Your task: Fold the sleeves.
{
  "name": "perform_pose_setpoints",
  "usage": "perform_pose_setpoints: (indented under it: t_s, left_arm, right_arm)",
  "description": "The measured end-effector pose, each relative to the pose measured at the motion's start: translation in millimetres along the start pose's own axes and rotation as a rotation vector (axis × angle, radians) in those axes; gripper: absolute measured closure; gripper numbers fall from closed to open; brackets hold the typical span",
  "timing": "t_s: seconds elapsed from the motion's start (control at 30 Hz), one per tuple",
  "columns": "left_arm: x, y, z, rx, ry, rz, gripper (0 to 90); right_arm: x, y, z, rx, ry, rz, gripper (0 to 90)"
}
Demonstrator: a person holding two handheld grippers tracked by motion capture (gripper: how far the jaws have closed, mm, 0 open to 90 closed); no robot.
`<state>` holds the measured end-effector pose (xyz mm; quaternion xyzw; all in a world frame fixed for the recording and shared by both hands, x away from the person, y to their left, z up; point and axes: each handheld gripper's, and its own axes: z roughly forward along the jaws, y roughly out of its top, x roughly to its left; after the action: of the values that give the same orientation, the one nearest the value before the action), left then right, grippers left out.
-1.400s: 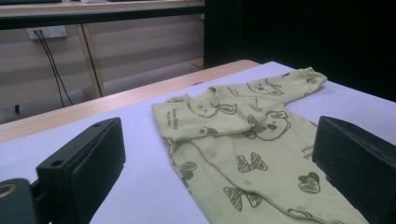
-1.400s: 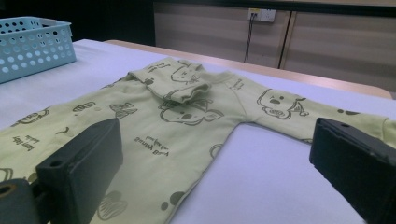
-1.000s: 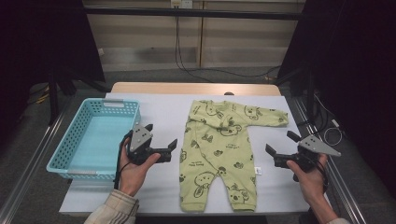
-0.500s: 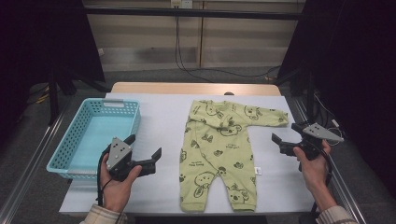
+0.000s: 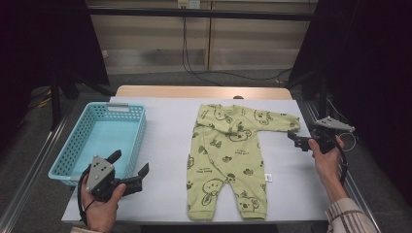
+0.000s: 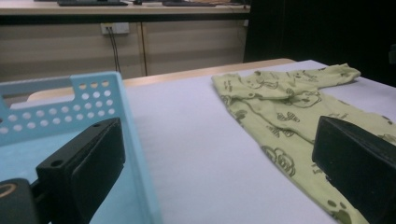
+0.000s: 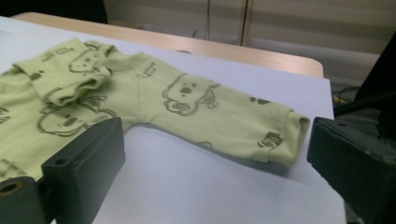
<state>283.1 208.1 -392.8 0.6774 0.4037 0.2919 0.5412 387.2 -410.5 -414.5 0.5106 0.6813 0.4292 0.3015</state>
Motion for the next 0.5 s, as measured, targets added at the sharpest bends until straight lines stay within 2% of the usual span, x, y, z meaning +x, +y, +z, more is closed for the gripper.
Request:
perform_pose_setpoints:
  t_s: [0.13,0.27,0.37,0.47,0.5]
  left_arm:
    - [5.8,-4.6,-5.9,-0.009,0.026,-0.016,2.7]
    - [4.8,-8.1,-9.7,-0.015,0.026,-0.029,3.2]
    - [1.6,-8.4,-12.3,-0.022,0.007,-0.015,3.2]
    - [3.2,-9.9,-11.1,-0.020,0.014,-0.015,3.2]
    - [4.6,-10.9,-10.8,-0.017,0.015,-0.017,3.2]
  right_arm:
    - [-11.6,4.4,8.0,0.042,-0.038,0.002,5.1]
    - [-23.5,8.8,16.6,0.066,-0.067,0.007,6.4]
    - [-31.5,7.3,24.7,0.083,-0.089,0.025,9.5]
    - [-37.7,5.2,33.5,0.121,-0.115,0.012,15.3]
    - [-39.2,5.1,35.8,0.131,-0.119,0.023,18.9]
